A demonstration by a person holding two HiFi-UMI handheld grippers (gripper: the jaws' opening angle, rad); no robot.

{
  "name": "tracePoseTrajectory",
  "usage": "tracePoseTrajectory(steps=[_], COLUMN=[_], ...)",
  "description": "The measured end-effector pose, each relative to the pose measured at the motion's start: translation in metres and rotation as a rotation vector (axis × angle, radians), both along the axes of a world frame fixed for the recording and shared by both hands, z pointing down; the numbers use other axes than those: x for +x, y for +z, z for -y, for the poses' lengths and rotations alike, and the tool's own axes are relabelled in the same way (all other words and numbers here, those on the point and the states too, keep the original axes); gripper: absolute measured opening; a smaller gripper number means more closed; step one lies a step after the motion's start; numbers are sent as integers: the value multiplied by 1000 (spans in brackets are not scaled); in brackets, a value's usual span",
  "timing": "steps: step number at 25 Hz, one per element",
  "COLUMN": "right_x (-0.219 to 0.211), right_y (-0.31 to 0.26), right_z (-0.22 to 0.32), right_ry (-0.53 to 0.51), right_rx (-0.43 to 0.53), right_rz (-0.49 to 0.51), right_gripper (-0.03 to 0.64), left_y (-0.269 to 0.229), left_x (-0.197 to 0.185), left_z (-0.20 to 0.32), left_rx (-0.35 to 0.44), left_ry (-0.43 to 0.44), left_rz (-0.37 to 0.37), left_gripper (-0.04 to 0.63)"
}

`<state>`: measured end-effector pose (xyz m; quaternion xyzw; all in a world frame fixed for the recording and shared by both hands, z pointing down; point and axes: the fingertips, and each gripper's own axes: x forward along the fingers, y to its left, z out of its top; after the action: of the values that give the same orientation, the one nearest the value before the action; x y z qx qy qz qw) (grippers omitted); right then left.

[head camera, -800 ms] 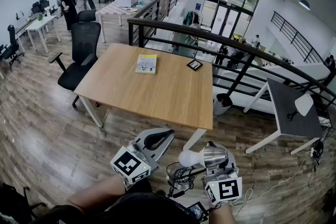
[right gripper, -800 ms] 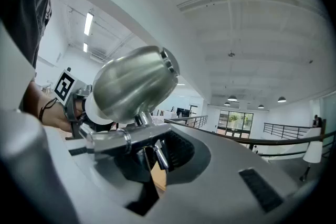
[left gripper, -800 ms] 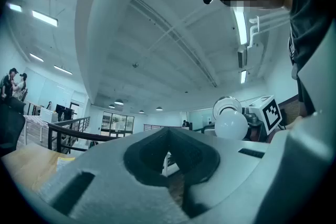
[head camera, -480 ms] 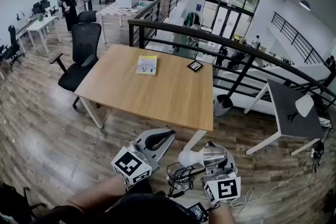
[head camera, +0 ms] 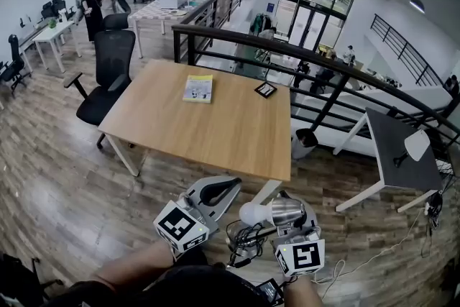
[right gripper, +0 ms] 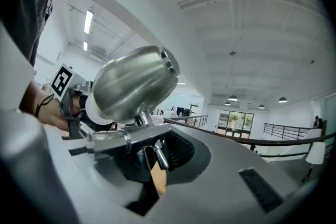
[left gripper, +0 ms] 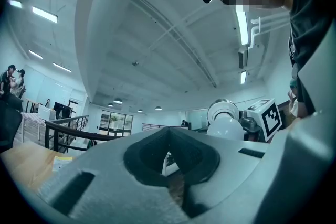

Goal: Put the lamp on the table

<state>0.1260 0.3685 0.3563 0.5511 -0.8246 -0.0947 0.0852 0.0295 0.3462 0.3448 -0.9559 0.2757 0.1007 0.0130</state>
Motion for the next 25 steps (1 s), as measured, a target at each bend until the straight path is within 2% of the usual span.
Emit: tracePoseTrajectory(steps=[13,25], right_x=[-10,-39], right_y=[9,8], right_z=[79,174], right_ry=[1,53], right_rx=[-19,-10], right_rz=[-11,-19], right_gripper=[14,14], left_y=[9,5], left_x=[-11,-45], left_z=[78,178], left_rx=[-11,-10], left_ry=[2,46], left_rz=[-6,-8], left_gripper=[8,8])
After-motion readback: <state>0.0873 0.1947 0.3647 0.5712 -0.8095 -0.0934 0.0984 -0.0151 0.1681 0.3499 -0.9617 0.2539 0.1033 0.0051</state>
